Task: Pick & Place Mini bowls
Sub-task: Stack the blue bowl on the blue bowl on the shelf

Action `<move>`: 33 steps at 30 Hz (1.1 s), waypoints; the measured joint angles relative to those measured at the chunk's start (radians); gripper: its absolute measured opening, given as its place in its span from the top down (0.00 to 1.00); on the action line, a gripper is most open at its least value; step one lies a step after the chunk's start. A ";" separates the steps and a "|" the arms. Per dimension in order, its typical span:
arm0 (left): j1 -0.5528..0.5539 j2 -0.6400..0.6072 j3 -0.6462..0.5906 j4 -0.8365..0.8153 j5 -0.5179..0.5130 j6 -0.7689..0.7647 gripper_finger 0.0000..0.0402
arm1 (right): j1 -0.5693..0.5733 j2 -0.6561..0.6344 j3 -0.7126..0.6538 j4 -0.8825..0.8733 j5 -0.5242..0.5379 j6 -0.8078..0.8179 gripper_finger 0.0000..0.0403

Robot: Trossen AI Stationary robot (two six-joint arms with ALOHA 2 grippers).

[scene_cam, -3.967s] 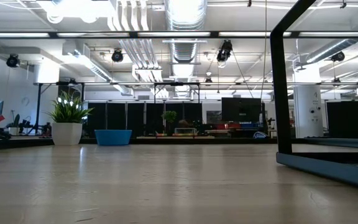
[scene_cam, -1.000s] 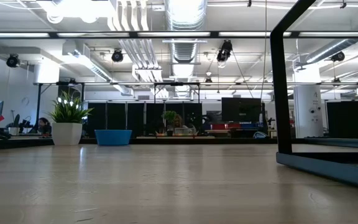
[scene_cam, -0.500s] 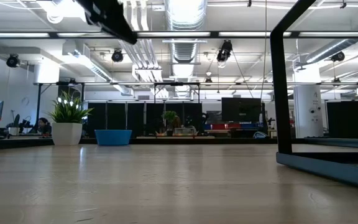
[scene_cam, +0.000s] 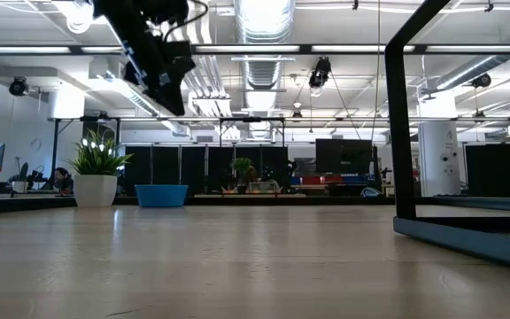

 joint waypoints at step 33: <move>0.255 0.368 0.000 0.143 0.161 0.112 0.81 | -0.073 -0.167 -0.006 0.001 0.178 -0.054 0.98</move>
